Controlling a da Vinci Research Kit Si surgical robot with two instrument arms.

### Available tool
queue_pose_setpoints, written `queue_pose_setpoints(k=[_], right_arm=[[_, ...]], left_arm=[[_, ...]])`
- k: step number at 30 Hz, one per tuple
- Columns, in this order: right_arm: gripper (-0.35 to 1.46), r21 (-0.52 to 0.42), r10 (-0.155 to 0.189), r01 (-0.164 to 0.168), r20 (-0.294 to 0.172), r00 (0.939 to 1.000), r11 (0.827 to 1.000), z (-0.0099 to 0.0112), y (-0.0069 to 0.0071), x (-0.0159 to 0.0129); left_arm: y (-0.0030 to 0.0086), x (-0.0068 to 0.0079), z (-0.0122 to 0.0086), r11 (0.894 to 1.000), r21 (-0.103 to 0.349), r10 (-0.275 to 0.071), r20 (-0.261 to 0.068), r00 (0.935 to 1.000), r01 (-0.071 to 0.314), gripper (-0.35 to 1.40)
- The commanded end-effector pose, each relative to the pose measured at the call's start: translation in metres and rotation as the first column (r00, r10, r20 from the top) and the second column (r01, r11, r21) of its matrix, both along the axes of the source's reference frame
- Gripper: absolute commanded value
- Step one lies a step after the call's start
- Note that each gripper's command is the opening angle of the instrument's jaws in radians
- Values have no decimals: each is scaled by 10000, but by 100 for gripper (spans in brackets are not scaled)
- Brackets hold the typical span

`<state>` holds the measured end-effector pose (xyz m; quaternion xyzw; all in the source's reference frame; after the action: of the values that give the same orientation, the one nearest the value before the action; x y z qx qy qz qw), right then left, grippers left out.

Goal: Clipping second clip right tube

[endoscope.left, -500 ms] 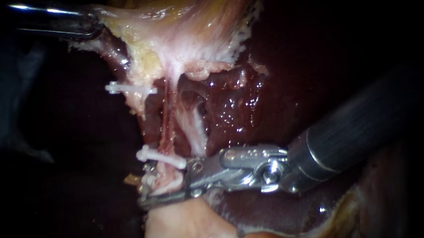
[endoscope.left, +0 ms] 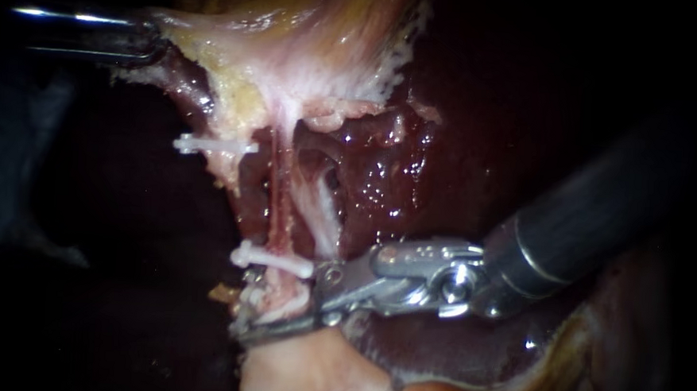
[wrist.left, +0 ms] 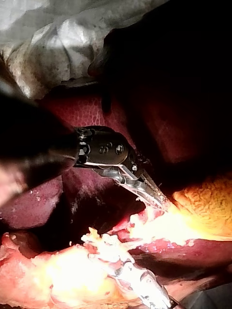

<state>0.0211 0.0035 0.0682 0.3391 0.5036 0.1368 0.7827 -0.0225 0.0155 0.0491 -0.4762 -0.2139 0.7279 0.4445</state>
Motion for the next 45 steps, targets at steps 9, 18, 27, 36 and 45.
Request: queue_pose_setpoints(k=[9,18,27,36,45], right_arm=[[49,22,257,-257,50,9997,9997,-13,17,-25],[49,92,476,-477,42,9989,9988,-25,32,-40],[50,278,735,-727,-283,9969,9970,-34,42,-44],[50,629,1056,-1027,-444,9934,9927,-39,51,-42],[50,1282,1482,-1405,-529,9875,9817,-38,53,-28]], left_arm=[[0,0,0,10000,-2,4,4,10000,-4,-35],[0,1,0,10000,-2,5,5,10000,-5,-35],[0,0,0,10000,-3,5,5,10000,-5,-35],[0,1,-1,10000,-2,9,7,10000,-9,-35],[0,1,-1,10000,-2,8,6,10000,-8,-35]])
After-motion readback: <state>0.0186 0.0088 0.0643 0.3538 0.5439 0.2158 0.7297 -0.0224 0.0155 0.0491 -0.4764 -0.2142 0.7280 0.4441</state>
